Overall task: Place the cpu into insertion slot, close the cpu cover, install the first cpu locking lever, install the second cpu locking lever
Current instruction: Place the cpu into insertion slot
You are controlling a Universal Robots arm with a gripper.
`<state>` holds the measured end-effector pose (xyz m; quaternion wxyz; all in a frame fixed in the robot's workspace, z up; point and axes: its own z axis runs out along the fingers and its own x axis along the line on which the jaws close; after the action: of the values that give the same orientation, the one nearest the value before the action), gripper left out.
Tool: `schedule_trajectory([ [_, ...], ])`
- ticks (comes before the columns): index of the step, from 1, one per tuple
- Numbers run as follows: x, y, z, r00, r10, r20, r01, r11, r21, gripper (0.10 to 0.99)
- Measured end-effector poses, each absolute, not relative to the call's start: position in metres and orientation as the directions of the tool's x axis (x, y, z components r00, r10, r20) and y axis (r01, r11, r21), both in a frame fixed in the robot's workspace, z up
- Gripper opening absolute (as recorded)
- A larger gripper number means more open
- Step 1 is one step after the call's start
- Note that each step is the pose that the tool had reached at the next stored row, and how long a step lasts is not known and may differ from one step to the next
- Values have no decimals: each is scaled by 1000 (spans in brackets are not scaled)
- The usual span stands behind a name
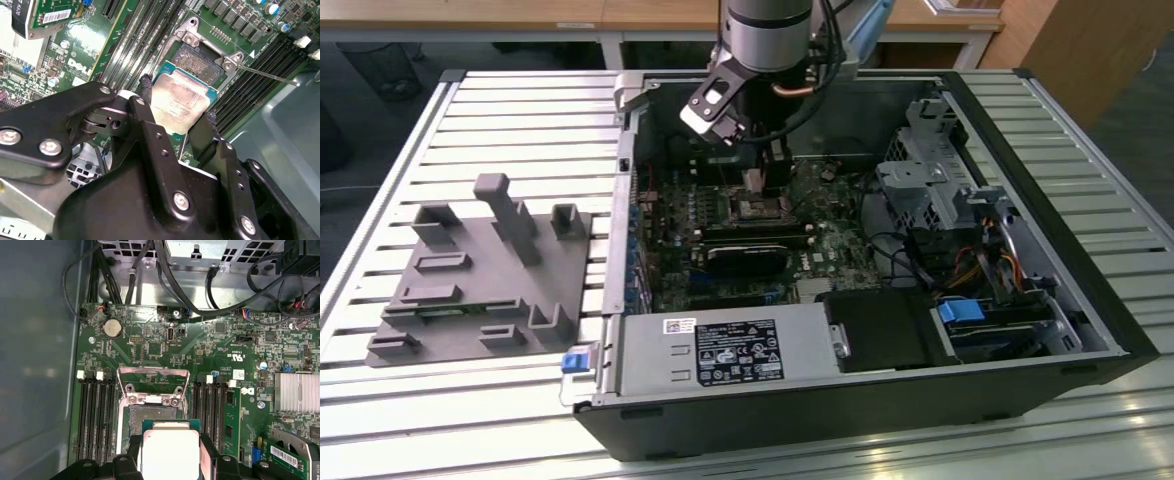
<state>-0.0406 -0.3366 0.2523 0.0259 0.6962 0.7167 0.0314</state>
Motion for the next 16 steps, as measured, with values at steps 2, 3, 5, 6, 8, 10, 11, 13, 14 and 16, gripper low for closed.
schedule_trajectory([
  [2, -41, -337, 252, -29, 1000, 6, 996, 29, 81, 541],
  [3, -41, -337, 251, -29, 1000, 6, 996, 28, 81, 541],
  [5, -41, -337, 251, -29, 1000, 6, 996, 29, 81, 541],
  [6, -41, -337, 251, -29, 1000, 6, 996, 29, 81, 541],
  [8, -41, -337, 250, -29, 1000, 7, 996, 29, 81, 541],
  [10, -41, -337, 249, -29, 1000, 7, 996, 29, 81, 541],
  [11, -41, -337, 249, -29, 1000, 6, 996, 28, 81, 541],
  [13, -41, -336, 248, -29, 1000, 7, 996, 28, 81, 541],
  [14, -41, -336, 248, -29, 1000, 7, 996, 28, 81, 541],
  [16, -41, -336, 246, -29, 1000, 7, 996, 28, 81, 541],
])
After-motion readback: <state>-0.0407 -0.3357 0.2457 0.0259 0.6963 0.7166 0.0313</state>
